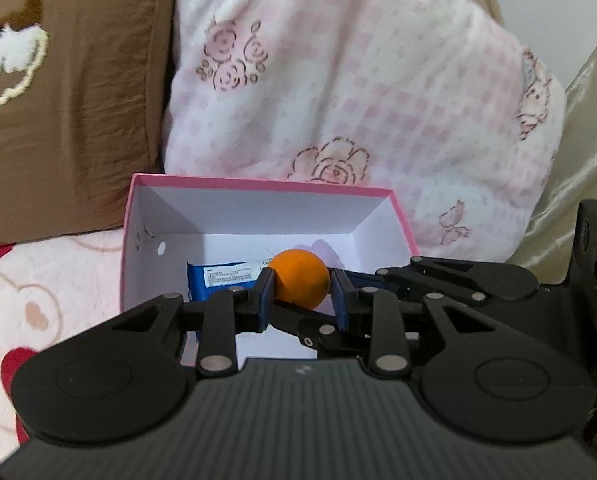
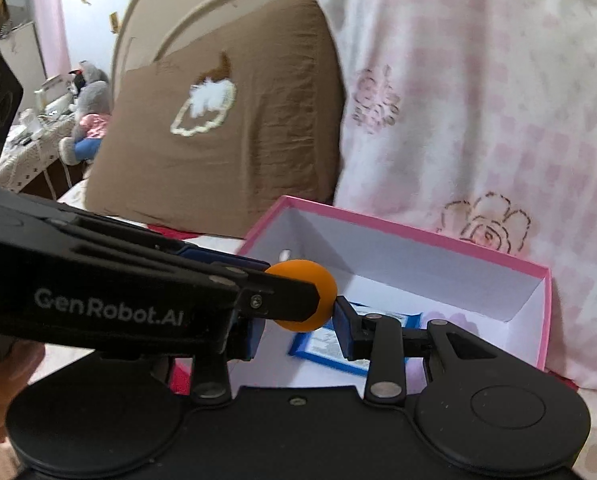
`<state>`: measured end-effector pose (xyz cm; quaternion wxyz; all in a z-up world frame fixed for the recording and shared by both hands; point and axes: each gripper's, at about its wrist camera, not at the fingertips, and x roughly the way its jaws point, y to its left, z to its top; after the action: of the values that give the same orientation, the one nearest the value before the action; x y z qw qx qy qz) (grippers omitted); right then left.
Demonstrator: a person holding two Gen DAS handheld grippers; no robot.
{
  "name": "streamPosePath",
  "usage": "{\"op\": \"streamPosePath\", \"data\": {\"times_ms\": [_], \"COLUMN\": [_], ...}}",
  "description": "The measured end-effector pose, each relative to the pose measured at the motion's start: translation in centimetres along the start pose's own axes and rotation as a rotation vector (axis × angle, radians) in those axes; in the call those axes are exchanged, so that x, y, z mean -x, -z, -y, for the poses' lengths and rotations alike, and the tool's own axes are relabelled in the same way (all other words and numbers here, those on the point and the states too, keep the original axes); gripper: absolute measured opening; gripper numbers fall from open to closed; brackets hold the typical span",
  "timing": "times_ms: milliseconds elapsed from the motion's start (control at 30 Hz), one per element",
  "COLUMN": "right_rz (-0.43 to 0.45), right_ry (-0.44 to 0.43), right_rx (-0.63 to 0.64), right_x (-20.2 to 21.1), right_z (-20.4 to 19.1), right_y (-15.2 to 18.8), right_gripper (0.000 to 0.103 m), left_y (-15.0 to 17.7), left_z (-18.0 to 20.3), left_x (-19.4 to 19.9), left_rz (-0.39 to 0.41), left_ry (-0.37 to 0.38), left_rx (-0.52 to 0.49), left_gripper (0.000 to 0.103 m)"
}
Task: Organize objects
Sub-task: 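Lift the orange ball with the left gripper and carry it into the box, then open the left gripper to drop the orange ball in the box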
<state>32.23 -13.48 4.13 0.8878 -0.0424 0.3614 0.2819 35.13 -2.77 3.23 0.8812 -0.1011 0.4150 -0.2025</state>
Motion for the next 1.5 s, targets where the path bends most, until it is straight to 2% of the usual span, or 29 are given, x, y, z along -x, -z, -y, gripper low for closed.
{"op": "streamPosePath", "data": {"times_ms": [100,233,467,667,767,900,1100,1267,1400,1500], "right_rz": [-0.013,0.001,-0.016,-0.044,-0.072,-0.091,-0.104,-0.109,-0.117,-0.112], "right_ry": [-0.004,0.037,0.055,0.121,0.139,0.147,0.148,0.161,0.155,0.173], "right_rx": [-0.049,-0.044,-0.109,-0.103,-0.106,-0.147,-0.156,-0.093,-0.111,-0.138], "right_x": [-2.0,-3.8,-6.2,-8.0,-9.0,-9.4,-10.0,-10.5,-10.7,-10.6], "right_z": [1.8,3.2,6.3,7.1,7.4,8.1,8.2,7.6,7.9,8.3], "right_y": [-0.2,-0.2,0.6,0.9,0.7,0.7,0.9,0.2,0.1,0.2], "right_gripper": [0.042,0.042,0.042,0.042,0.042,0.042,0.042,0.042,0.044,0.049], "left_y": [-0.5,-1.2,-1.4,-1.6,-1.6,-1.3,-1.1,-1.6,-1.7,-1.7], "left_z": [-0.4,-0.7,-0.9,-1.4,-2.3,-2.9,-3.2,-3.6,-3.4,-3.0], "left_x": [-2.1,-4.7,-8.6,-11.4,-12.4,-12.9,-13.2,-13.2,-13.0,-12.8], "left_rz": [-0.001,-0.008,-0.021,-0.046,-0.058,-0.056,-0.045,-0.043,-0.029,-0.038], "left_ry": [0.005,0.017,0.051,0.048,0.071,0.104,0.091,0.073,0.041,0.010], "left_rx": [0.009,0.024,0.066,0.103,0.155,0.202,0.233,0.270,0.273,0.259], "left_gripper": [0.028,0.028,0.028,0.028,0.028,0.028,0.029,0.030,0.044,0.046]}}
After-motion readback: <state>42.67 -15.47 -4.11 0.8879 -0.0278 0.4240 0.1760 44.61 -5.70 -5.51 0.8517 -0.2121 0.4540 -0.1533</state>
